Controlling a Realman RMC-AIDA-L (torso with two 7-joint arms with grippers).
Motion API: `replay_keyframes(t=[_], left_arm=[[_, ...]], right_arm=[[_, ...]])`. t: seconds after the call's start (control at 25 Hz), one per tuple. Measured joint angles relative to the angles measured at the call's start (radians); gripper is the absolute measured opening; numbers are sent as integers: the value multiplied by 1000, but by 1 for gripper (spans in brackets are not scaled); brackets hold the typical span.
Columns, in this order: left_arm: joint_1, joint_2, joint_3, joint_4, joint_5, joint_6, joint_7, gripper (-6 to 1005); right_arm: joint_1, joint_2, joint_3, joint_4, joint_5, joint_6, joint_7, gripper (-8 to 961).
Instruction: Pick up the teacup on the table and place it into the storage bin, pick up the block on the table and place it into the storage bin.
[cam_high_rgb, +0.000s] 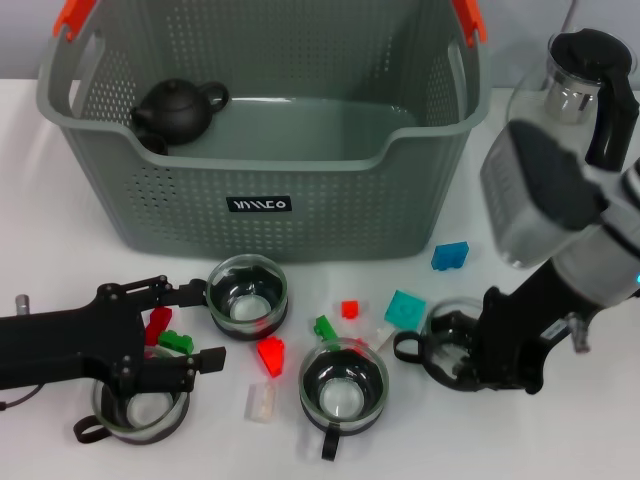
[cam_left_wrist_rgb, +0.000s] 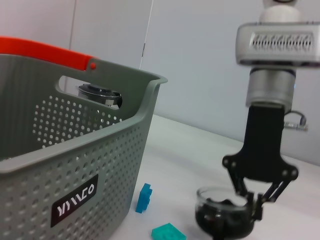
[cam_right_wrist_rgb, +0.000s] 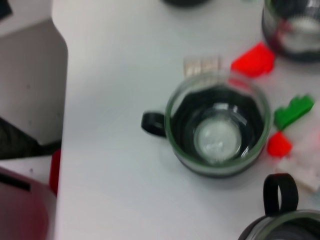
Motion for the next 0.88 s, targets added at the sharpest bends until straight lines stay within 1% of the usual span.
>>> replay_keyframes(t=[0.08, 0.24, 0.4, 0.48, 0.6, 0.68, 0.72, 0.8, 0.88], left_arm=[[-1, 1, 0, 0, 0, 0, 0, 860], [-1, 1, -3, 0, -1, 0, 0, 860], [-2, 2, -10, 0, -2, -1, 0, 860], [-2, 4, -15, 0, -2, -3, 0, 860], [-3, 5, -15, 0, -3, -4, 0, 859], [-5, 5, -15, 0, -3, -6, 0, 859], [-6, 5, -15, 0, -3, -6, 0, 859], [-10, 4, -16, 0, -3, -7, 0, 859], [-14, 3, -15, 0, -3, -8, 0, 859]], right_arm=[[-11, -3, 49, -51, 29, -55, -22, 71], [-42, -11, 206, -158, 120, -182, -88, 69], [-54, -22, 353, -188, 215, -280, -152, 65], [-68, -34, 407, -189, 303, -306, -174, 63], [-96, -53, 416, -186, 452, -307, -184, 61], [-101, -56, 424, -188, 502, -300, -181, 61], [-100, -54, 435, -193, 522, -287, -176, 61], [-90, -41, 458, -214, 547, -242, -155, 61], [-68, -33, 462, -231, 554, -153, -104, 61]])
